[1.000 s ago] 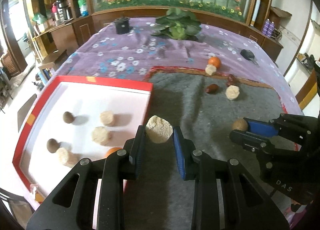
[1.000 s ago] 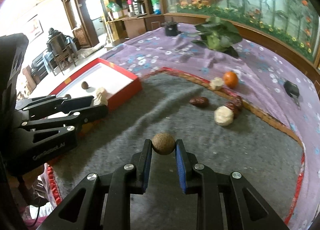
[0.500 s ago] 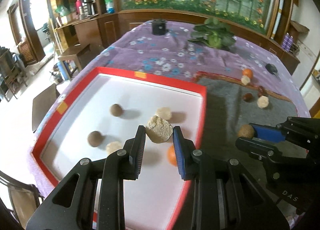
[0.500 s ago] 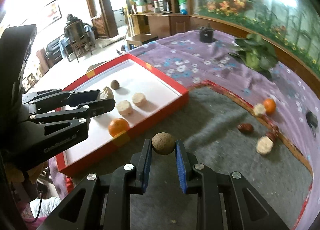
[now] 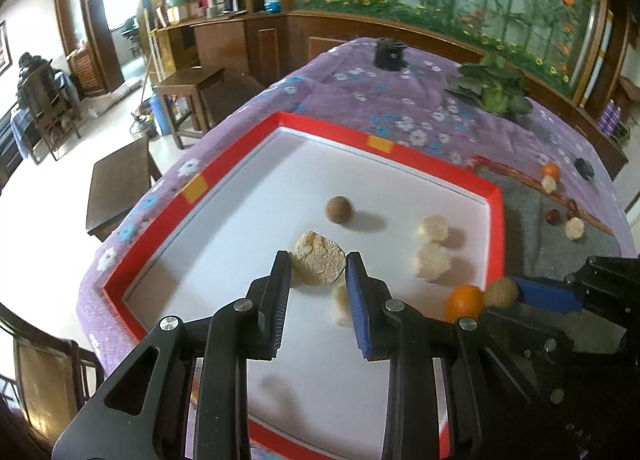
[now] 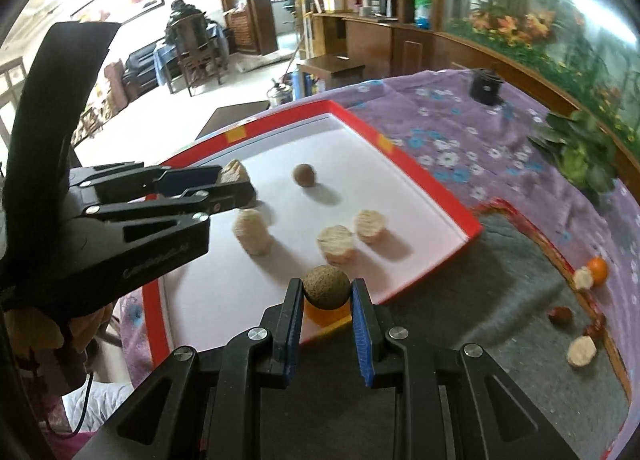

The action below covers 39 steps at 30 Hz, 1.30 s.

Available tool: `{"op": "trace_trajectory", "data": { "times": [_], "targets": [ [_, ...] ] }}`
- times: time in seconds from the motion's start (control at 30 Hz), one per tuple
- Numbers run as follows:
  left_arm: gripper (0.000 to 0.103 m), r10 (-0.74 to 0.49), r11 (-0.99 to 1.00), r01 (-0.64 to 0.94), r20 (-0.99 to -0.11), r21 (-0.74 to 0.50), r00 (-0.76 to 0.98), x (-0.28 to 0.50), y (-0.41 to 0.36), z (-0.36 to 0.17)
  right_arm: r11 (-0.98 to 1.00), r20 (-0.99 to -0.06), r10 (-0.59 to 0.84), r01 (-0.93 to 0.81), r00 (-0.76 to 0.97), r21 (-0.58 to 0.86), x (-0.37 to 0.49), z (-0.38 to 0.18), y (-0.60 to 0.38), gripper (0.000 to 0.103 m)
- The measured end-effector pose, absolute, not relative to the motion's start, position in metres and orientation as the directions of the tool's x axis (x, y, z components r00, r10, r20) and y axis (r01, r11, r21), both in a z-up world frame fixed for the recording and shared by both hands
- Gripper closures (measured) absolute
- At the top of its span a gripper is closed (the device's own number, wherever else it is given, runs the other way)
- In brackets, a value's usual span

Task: Organize fruits
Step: 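Carry the cream chunk with left gripper while right gripper carries the brown fruit over the tray, then open both grippers over the tray, releasing the cream chunk and brown fruit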

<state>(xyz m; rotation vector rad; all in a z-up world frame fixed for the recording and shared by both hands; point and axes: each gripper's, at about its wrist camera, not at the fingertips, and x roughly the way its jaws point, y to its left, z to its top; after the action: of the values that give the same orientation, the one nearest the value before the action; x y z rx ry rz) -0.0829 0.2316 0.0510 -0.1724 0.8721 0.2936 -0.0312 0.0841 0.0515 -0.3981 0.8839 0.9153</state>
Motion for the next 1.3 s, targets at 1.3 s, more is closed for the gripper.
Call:
{"op": "trace_trajectory", "data": {
  "times": [1.3],
  "targets": [
    [0.076, 0.222, 0.903, -0.428, -0.809, -0.041, 0.545, -0.084, 0.265, 0.025, 0.500, -0.848, 0.490, -0.862, 0.201, 0.084, -0.034, 0.018, 0.135, 0.075]
  ]
}}
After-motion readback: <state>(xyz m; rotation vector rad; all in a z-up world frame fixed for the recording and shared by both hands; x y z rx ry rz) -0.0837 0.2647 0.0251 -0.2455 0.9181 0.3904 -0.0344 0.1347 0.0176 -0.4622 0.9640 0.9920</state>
